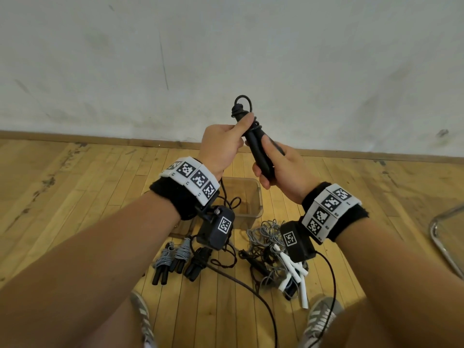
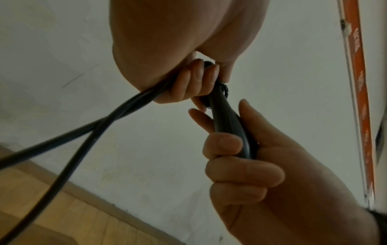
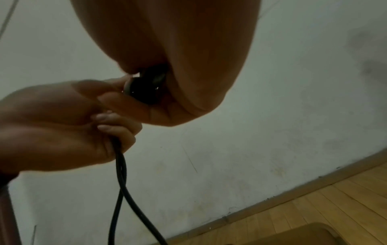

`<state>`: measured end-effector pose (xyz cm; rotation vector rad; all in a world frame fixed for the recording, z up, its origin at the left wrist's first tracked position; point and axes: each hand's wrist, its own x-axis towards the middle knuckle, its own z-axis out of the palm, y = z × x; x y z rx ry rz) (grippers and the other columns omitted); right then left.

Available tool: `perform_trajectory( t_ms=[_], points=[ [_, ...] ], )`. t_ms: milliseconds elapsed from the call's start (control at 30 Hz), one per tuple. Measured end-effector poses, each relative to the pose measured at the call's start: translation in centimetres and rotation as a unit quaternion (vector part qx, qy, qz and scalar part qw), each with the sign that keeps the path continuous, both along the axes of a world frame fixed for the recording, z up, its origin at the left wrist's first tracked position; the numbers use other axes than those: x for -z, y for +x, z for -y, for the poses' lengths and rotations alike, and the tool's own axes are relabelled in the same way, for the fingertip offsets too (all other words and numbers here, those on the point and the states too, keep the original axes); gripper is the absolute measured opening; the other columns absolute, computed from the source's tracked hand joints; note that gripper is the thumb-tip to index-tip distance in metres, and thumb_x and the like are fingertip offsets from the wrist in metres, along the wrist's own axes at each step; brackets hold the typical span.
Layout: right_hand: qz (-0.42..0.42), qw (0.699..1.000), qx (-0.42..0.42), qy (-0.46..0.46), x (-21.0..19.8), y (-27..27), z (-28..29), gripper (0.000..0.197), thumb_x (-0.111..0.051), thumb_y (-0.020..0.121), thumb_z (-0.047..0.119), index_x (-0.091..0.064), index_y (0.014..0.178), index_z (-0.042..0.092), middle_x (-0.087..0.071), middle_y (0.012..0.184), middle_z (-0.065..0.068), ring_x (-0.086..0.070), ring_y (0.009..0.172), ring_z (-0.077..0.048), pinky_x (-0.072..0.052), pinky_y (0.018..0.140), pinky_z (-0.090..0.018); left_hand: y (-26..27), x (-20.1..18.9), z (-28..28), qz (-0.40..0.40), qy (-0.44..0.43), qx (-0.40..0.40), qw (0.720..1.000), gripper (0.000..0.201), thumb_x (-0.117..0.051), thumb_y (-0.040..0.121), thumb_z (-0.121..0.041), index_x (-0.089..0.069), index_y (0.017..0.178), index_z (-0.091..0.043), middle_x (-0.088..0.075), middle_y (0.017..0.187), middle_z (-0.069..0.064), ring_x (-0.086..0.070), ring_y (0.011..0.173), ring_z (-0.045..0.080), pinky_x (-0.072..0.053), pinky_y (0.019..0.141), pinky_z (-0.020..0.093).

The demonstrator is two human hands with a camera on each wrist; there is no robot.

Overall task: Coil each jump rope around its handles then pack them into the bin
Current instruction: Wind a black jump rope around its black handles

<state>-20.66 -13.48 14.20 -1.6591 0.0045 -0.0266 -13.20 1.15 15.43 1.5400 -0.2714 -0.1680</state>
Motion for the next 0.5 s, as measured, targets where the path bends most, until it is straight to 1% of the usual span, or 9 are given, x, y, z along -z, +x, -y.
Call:
perform_trajectory(
  t_ms=[67,100,167,233,300,367,433,500],
  points=[
    [-0.015,0.999,-0.004,0.037,-0.09,0.15,0.01,0.059,-0.031,0.107,0.054,-0.056,0.125,0.003,-0.059,0.069,-0.008,-0.048,0.048,-0.019,-0.042,0.048,-0.027,0.06,-0.09,0.03,-0.024,-0.025,0.005,0.999,0.041,-0.064,0.097,-0.045,-0.061,0.081,-0.008,-0.032,0.059,0.003,-0.026,0.047,0.013,-0.023,0.046,0.022],
    [-0.023,0.998,-0.01,0.061,-0.22,0.17,0.08,0.057,-0.03,0.108,0.052,-0.056,0.124,0.005,-0.058,0.068,-0.008,-0.047,0.047,-0.018,-0.041,0.047,-0.025,0.02,-0.18,0.0,-0.039,-0.04,0.013,0.998,0.04,-0.062,0.099,-0.042,-0.062,0.08,-0.007,-0.034,0.058,0.002,-0.026,0.045,0.012,-0.023,0.044,0.021],
    [-0.036,0.993,-0.026,0.107,-0.5,0.08,0.24,0.047,-0.032,0.11,0.044,-0.055,0.126,0.006,-0.055,0.067,-0.008,-0.044,0.045,-0.014,-0.038,0.043,-0.021,-0.21,-0.35,-0.07,-0.058,-0.066,0.035,0.996,0.034,-0.056,0.103,-0.038,-0.064,0.086,-0.01,-0.039,0.055,-0.002,-0.027,0.043,0.009,-0.023,0.043,0.02],
    [-0.037,0.991,-0.028,0.127,-0.51,-0.02,0.33,0.042,-0.035,0.11,0.04,-0.054,0.128,0.007,-0.054,0.068,-0.008,-0.043,0.045,-0.013,-0.037,0.042,-0.02,-0.47,-0.45,-0.05,-0.069,-0.087,0.058,0.992,0.031,-0.052,0.105,-0.036,-0.063,0.092,-0.01,-0.04,0.053,-0.005,-0.026,0.044,0.008,-0.021,0.045,0.02],
    [-0.018,0.994,-0.019,0.11,-0.31,-0.01,0.29,0.039,-0.037,0.11,0.038,-0.054,0.132,0.012,-0.056,0.07,-0.008,-0.044,0.048,-0.014,-0.039,0.044,-0.021,-0.46,-0.53,-0.03,-0.066,-0.089,0.066,0.992,0.031,-0.048,0.107,-0.034,-0.061,0.091,-0.011,-0.041,0.053,-0.007,-0.026,0.047,0.008,-0.02,0.048,0.022],
    [0.006,0.997,-0.017,0.074,-0.24,-0.05,0.21,0.036,-0.043,0.109,0.037,-0.053,0.138,0.019,-0.057,0.071,-0.007,-0.045,0.05,-0.015,-0.04,0.047,-0.022,-0.26,-0.49,-0.08,-0.048,-0.065,0.062,0.995,0.033,-0.046,0.108,-0.035,-0.06,0.09,-0.011,-0.043,0.054,-0.006,-0.028,0.049,0.01,-0.021,0.05,0.024],
    [0.037,0.999,-0.009,0.023,-0.29,-0.16,0.32,0.033,-0.048,0.108,0.032,-0.053,0.139,0.023,-0.058,0.071,-0.006,-0.046,0.051,-0.015,-0.042,0.048,-0.023,-0.1,-0.36,-0.13,-0.037,-0.031,0.052,0.998,0.038,-0.046,0.107,-0.039,-0.062,0.087,-0.01,-0.049,0.057,-0.004,-0.034,0.048,0.01,-0.027,0.05,0.023],
    [0.069,0.997,0.016,-0.032,-0.31,-0.16,0.62,0.033,-0.049,0.107,0.027,-0.053,0.14,0.023,-0.061,0.069,-0.008,-0.048,0.05,-0.017,-0.044,0.049,-0.026,-0.09,-0.19,-0.16,-0.037,0.002,0.033,0.999,0.042,-0.051,0.104,-0.045,-0.066,0.083,-0.012,-0.057,0.062,-0.002,-0.044,0.05,0.009,-0.037,0.051,0.02]
  ],
)
